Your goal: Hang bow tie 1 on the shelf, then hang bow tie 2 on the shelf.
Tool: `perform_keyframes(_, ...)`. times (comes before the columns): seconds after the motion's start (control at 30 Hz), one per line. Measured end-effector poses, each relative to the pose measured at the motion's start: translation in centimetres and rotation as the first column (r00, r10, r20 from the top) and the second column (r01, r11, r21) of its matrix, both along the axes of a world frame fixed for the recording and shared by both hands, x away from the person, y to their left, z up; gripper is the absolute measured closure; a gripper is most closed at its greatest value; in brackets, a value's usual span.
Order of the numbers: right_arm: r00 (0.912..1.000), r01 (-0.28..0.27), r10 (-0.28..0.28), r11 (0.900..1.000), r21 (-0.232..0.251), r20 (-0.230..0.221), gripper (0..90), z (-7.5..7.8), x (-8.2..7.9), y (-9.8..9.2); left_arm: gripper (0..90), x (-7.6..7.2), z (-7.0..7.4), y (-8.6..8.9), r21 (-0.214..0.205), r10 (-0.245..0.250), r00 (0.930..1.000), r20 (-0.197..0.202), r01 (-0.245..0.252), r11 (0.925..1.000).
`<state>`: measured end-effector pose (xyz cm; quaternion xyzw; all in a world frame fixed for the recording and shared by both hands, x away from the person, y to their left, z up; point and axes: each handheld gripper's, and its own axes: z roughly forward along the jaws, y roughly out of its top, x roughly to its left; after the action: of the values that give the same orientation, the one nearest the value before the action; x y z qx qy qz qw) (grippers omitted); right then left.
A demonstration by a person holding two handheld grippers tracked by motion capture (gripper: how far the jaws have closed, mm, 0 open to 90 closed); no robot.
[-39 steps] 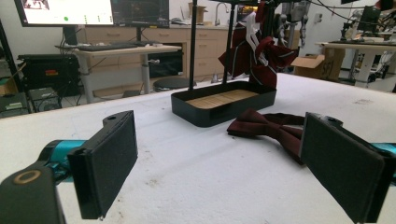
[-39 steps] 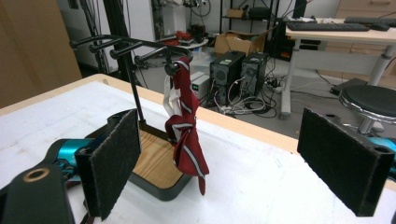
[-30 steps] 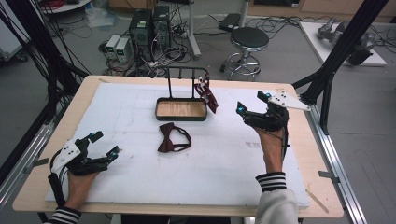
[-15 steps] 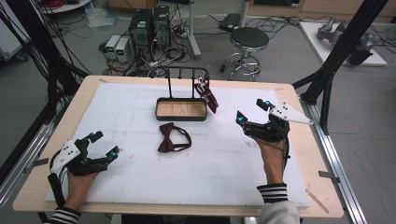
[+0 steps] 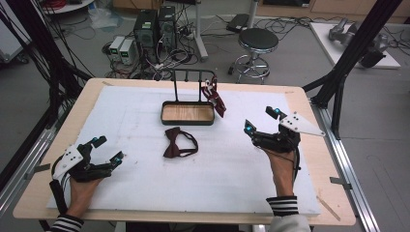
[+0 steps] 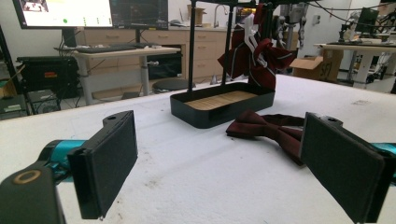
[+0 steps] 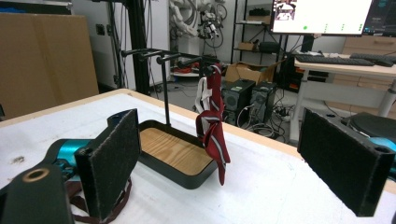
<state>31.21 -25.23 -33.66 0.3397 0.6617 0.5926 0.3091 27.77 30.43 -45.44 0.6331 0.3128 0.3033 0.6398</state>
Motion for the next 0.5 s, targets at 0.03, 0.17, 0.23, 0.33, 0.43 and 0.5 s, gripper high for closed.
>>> perform_keyframes(0.03,1.0000,0.000,0.000,1.0000,0.000,0.004,12.6,-0.17,-0.11,0.00,11.9,0.00,0.00,0.00,0.000,0.000,1.0000,0.000,0.000,1.0000)
perform_keyframes(0.17,1.0000,0.000,0.000,1.0000,0.005,0.004,12.6,-0.50,-0.33,-0.09,11.8,0.01,0.01,0.01,0.004,0.000,1.0000,-0.001,0.000,1.0000)
perform_keyframes(0.23,1.0000,0.001,-0.001,0.9999,0.014,0.006,12.6,-0.44,-0.44,-0.14,11.9,0.03,0.02,0.01,0.002,0.001,1.0000,-0.003,-0.001,1.0000)
perform_keyframes(0.33,0.9999,-0.003,0.003,0.9999,0.011,0.012,12.6,-0.43,-0.44,-0.22,11.9,0.05,0.01,0.02,0.002,0.001,1.0000,-0.004,-0.001,1.0000)
perform_keyframes(0.43,0.9999,-0.002,0.002,1.0000,0.009,0.012,12.6,-0.44,-0.37,-0.24,11.9,0.03,0.01,0.00,0.002,0.002,1.0000,-0.003,-0.002,1.0000)
perform_keyframes(0.5,0.9999,-0.002,0.002,1.0000,0.009,0.013,12.6,-0.45,-0.34,-0.23,11.9,0.03,0.01,-0.01,0.000,0.002,1.0000,-0.001,-0.002,1.0000)
